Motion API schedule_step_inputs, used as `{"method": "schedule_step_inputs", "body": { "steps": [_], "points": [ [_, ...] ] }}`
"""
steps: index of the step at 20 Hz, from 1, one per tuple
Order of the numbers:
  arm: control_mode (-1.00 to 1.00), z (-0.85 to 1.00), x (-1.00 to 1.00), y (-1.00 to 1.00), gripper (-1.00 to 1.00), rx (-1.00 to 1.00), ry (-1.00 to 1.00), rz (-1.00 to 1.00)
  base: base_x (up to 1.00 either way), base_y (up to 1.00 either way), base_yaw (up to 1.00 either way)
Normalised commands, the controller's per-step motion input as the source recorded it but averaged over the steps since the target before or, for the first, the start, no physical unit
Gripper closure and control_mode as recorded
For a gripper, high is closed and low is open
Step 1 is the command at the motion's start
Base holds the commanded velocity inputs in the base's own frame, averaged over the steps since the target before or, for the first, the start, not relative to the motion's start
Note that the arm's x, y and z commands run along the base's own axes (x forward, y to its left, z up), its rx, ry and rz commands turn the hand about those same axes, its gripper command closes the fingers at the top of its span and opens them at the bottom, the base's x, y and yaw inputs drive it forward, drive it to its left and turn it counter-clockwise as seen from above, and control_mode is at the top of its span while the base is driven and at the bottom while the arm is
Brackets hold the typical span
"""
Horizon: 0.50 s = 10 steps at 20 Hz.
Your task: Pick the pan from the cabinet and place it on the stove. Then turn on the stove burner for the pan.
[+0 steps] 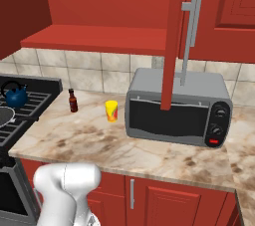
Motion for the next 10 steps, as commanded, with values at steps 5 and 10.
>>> {"method": "schedule_step_inputs", "body": {
  "steps": [5,10],
  "points": [
    [-1.0,-0.33,0.0,0.02,-1.0,-0.13,-0.03,0.0,0.0,0.0,0.0],
    [-1.0,-0.22,0.0,0.0,-1.0,-0.07,-0.13,0.0,0.0,0.0,0.0]
  ]
}}
